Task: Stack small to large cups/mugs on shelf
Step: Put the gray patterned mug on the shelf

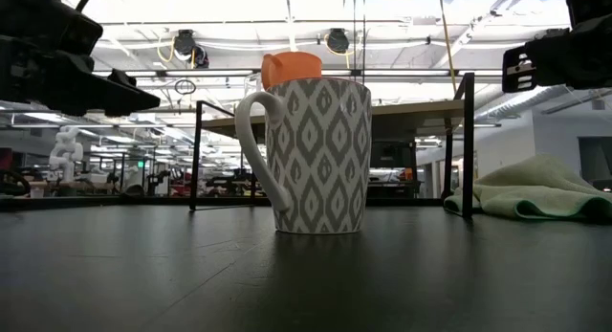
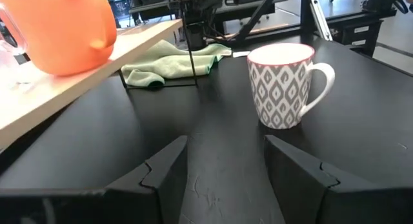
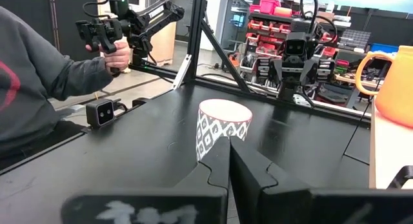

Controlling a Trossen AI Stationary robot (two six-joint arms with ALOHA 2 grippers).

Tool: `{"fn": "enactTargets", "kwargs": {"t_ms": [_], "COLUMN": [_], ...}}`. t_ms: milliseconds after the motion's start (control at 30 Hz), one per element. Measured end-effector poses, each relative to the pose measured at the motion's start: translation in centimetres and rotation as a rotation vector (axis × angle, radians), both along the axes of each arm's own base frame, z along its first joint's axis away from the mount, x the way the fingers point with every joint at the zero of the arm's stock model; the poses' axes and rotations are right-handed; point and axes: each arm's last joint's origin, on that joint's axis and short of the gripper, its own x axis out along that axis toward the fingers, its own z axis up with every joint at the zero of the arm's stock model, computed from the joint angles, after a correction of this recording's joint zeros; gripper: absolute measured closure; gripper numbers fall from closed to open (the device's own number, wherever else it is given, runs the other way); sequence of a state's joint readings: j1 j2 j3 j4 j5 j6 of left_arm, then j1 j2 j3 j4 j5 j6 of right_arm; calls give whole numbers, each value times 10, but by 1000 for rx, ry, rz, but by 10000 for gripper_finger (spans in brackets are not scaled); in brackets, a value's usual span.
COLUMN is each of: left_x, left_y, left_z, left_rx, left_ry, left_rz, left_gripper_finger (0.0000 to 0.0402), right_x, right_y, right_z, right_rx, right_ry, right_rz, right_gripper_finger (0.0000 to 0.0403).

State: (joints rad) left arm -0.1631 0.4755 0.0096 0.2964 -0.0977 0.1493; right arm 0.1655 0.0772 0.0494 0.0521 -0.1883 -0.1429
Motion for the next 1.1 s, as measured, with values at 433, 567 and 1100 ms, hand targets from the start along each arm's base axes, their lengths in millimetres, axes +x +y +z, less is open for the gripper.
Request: {"fn": "enactTargets", "kwargs": {"t_ms": [433, 567, 1100], "left_x": [0, 0, -6], "left_y": [-3, -2, 1], "left_z": [2, 2, 16], "left_rx": [65, 95, 151], "left_ry": [-28, -31, -171], "left_rz": [-126, -92, -25], "left_gripper_finger": [303, 388, 400], "right_x": [0, 0, 0], "right_y": [0, 0, 0], "right_z": [0, 0, 2], "right_rx": [25, 28, 83], "right_ry": [9, 10, -5], "right_rz": [-1, -1, 2], "right_gripper_finger": [403, 403, 403]}}
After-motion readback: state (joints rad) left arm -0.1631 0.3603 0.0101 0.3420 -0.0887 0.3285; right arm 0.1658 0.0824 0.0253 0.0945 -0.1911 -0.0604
